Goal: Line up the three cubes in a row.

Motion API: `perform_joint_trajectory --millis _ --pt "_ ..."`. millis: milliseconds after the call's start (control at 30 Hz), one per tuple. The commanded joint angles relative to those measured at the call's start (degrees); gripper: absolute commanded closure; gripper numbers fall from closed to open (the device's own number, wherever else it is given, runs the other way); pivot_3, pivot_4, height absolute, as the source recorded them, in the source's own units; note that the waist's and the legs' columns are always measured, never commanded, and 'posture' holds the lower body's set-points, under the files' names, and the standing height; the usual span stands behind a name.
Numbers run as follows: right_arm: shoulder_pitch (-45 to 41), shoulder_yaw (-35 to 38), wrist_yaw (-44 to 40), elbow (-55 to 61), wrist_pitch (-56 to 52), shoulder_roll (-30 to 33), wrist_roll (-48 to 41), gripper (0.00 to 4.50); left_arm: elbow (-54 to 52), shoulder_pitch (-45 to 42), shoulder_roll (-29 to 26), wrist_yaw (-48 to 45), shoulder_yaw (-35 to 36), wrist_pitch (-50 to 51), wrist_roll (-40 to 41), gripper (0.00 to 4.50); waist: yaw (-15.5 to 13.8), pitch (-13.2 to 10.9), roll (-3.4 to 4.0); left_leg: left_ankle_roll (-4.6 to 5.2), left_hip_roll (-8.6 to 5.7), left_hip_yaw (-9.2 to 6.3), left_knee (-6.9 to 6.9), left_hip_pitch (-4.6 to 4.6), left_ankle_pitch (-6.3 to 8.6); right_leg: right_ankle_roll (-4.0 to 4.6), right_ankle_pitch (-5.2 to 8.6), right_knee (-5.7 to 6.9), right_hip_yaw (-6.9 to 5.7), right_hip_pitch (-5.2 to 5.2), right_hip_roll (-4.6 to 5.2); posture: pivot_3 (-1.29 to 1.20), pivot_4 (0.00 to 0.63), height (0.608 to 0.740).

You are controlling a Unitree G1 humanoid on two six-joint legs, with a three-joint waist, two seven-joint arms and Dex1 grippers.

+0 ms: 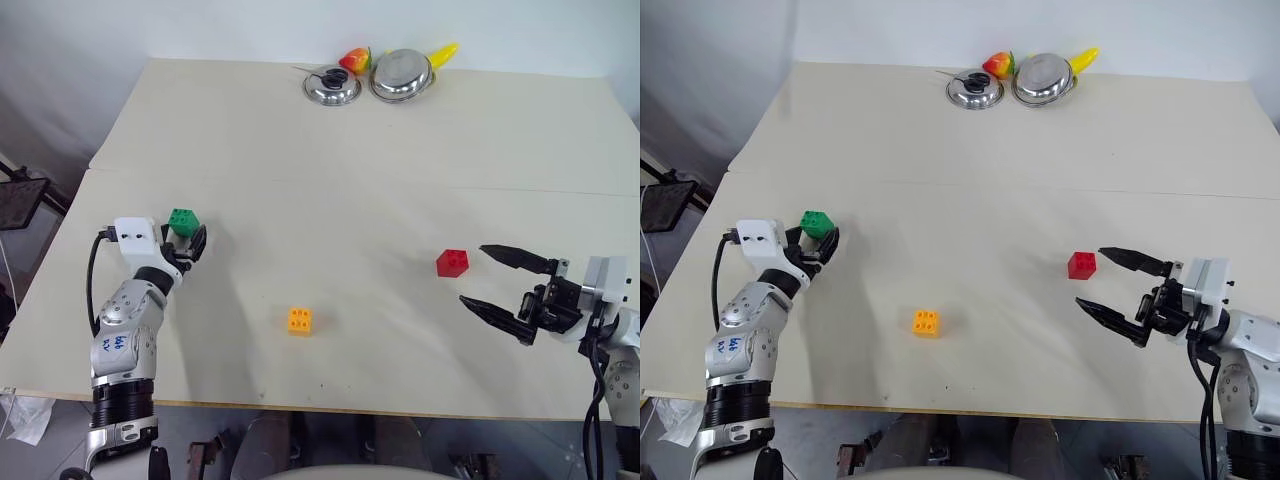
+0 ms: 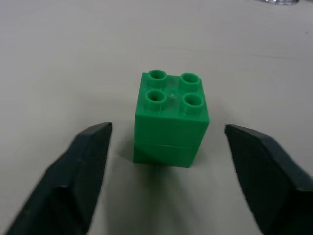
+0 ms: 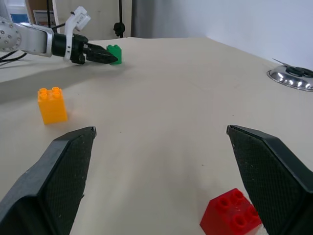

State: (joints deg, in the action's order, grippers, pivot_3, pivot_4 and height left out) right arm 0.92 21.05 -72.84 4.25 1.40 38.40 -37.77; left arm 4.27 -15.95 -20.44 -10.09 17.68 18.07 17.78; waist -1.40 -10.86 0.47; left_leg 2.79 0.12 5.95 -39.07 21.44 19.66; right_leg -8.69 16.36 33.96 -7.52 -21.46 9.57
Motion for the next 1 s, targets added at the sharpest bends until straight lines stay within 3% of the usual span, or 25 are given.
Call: perform_joint_trajectory --millis 33,167,333,467,533,733,1000 --pt "0.8 1.4 0.8 2.1 1.3 -0.7 -0.6 0.00 1.6 -1.3 -0.3 -1.9 -1.1 -3.0 -1.2 1.79 0.0 0.0 0.00 0.00 0.00 0.00 0.00 0.00 0.00 0.00 0.00 0.00 0.00 0.00 0.00 0.00 0.150 0.740" --pt "1.9 1.7 1.6 2.8 1.8 -1.2 -0.5 0.00 4.6 -2.4 -1.7 -9.5 -2.9 -8.3 -0.8 3.01 0.0 0.0 0.00 0.00 0.00 0.01 -0.01 0.00 0.00 0.00 0.00 0.00 0.00 0.00 0.00 0.00 0.150 0.740" --pt "6.1 4.1 1.5 4.7 1.6 -0.3 -1.7 0.00 6.4 -7.6 -9.1 -34.9 -6.5 -12.5 5.1 3.03 -0.1 0.0 -0.03 0.00 0.00 0.01 -0.02 0.04 0.00 0.00 0.00 -0.01 -0.04 -0.02 -0.01 0.00 0.150 0.740" --pt "8.6 8.6 0.0 3.8 1.7 2.0 -2.4 0.00 6.0 -16.4 -13.1 -53.8 -15.5 -10.0 6.4 3.03 -0.2 0.0 -0.03 0.01 -0.08 0.02 -0.06 0.06 0.00 -0.01 -0.01 -0.01 0.00 -0.01 0.00 0.00 0.150 0.740" --pt "10.0 10.2 -0.7 3.6 1.3 2.8 -2.7 0.00 8.5 -21.3 -11.6 -57.8 -20.2 -10.3 4.3 3.03 -0.3 0.0 -0.01 0.03 -0.12 0.00 -0.06 0.04 -0.01 -0.04 -0.02 -0.05 0.01 0.05 0.00 0.00 0.150 0.740" --pt "12.1 13.4 -0.1 3.7 1.9 3.1 -2.2 0.00 25.7 -34.4 2.2 -60.7 -30.6 -16.0 -3.5 3.03 -0.1 0.0 -0.06 0.07 -0.34 0.01 -0.06 0.06 -0.03 -0.07 -0.03 -0.10 -0.04 0.09 -0.08 0.00 0.150 0.740" --pt "16.6 15.1 3.1 9.2 1.9 0.5 -2.7 0.00 47.0 -43.5 12.3 -57.2 -34.1 -23.8 -12.5 3.03 0.0 -0.1 -0.17 0.08 -0.23 0.11 -0.06 0.09 -0.03 -0.09 -0.04 -0.12 -0.02 -0.03 -0.11 0.00 0.150 0.740"
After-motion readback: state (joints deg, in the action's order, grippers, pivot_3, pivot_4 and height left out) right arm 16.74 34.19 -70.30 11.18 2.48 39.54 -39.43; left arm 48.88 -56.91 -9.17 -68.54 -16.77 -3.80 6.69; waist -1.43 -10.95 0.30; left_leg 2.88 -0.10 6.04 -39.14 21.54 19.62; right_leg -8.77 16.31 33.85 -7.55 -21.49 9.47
